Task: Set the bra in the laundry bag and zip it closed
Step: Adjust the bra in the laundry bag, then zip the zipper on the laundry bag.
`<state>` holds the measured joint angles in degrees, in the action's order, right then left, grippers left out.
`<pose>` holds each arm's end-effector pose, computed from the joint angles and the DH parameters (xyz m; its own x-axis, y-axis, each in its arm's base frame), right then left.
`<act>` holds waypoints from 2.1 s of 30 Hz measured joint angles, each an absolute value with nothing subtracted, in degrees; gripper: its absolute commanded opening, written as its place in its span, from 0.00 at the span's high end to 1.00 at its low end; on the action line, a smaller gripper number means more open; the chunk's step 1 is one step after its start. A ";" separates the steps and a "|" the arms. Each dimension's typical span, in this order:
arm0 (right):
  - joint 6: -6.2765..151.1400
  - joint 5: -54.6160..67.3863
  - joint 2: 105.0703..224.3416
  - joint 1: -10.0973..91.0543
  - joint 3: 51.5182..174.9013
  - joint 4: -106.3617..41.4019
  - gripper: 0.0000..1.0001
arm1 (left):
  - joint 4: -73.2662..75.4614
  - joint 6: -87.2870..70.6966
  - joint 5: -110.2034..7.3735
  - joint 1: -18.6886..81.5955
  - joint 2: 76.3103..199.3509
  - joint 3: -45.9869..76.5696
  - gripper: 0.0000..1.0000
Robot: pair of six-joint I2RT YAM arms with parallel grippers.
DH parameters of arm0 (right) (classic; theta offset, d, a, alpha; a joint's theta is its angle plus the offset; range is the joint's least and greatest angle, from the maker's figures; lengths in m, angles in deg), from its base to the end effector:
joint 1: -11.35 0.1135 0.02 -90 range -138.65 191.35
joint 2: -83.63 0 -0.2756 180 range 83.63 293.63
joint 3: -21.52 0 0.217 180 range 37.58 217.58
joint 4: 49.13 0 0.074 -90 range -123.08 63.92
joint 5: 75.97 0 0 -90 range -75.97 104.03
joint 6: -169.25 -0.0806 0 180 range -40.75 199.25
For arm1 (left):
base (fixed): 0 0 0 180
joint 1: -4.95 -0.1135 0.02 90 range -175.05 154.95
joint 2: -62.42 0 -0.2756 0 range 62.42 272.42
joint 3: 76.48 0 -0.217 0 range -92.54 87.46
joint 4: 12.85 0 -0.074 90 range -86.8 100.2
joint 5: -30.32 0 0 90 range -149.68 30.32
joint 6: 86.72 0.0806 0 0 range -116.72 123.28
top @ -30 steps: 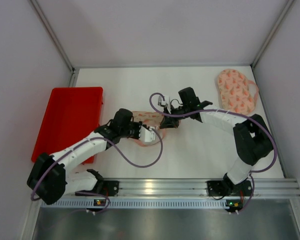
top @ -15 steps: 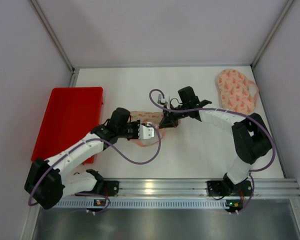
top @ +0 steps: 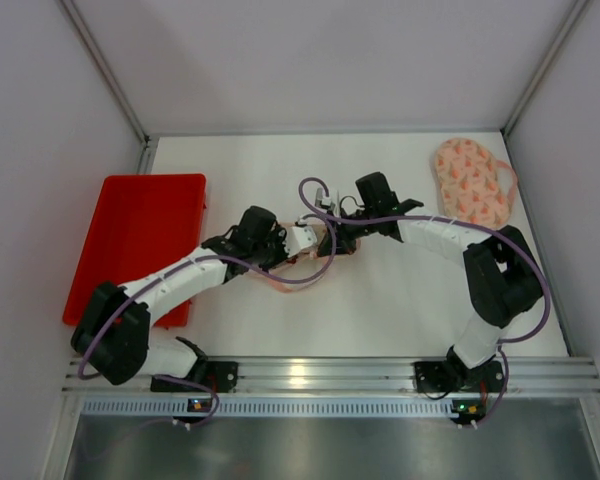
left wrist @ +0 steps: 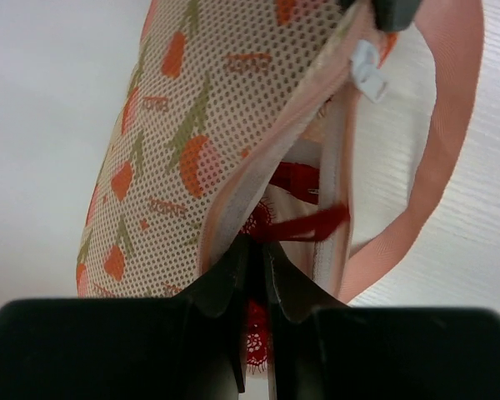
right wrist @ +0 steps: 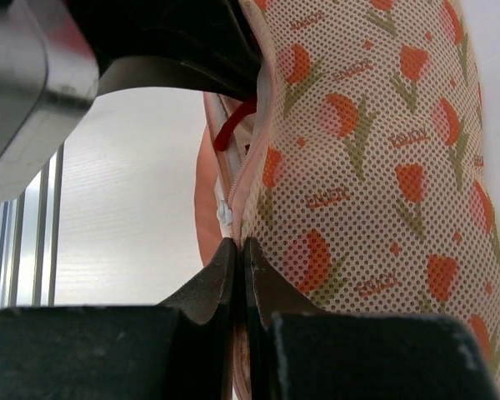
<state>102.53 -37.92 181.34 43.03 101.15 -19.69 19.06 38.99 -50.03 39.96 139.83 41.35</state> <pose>0.2618 0.2361 0.2280 -0.2697 -0.4527 -0.8499 -0.9611 0.0722 0.2666 0.2164 -0.1681 0.2129 -0.1029 0.7747 -0.6239 0.8856 0.3570 0.2972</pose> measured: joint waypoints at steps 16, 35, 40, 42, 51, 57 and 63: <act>103.45 -38.38 181.34 43.06 101.15 -19.36 1.00 | 12.59 26.05 -52.08 39.11 141.19 41.83 1.00; 97.62 -37.85 181.29 42.92 98.22 -22.84 1.00 | 11.67 18.53 -48.78 39.50 121.36 47.52 0.50; 89.25 -36.10 181.10 42.40 92.60 -28.32 1.00 | 14.08 17.48 -45.44 39.48 117.19 47.50 0.63; 83.83 -35.10 181.10 41.74 90.61 -31.49 1.00 | 14.84 16.80 -42.73 39.63 117.58 47.50 0.66; 58.62 -31.27 181.10 40.32 84.60 -47.66 1.00 | 13.86 11.43 -39.80 46.78 129.01 47.45 0.68; 50.49 -30.70 181.10 40.32 84.05 -54.79 1.00 | 11.28 4.65 -41.94 47.67 136.20 47.04 0.64; 48.42 -30.86 181.10 40.34 82.85 -58.27 1.00 | 8.46 -0.94 -42.33 47.37 136.97 46.77 0.60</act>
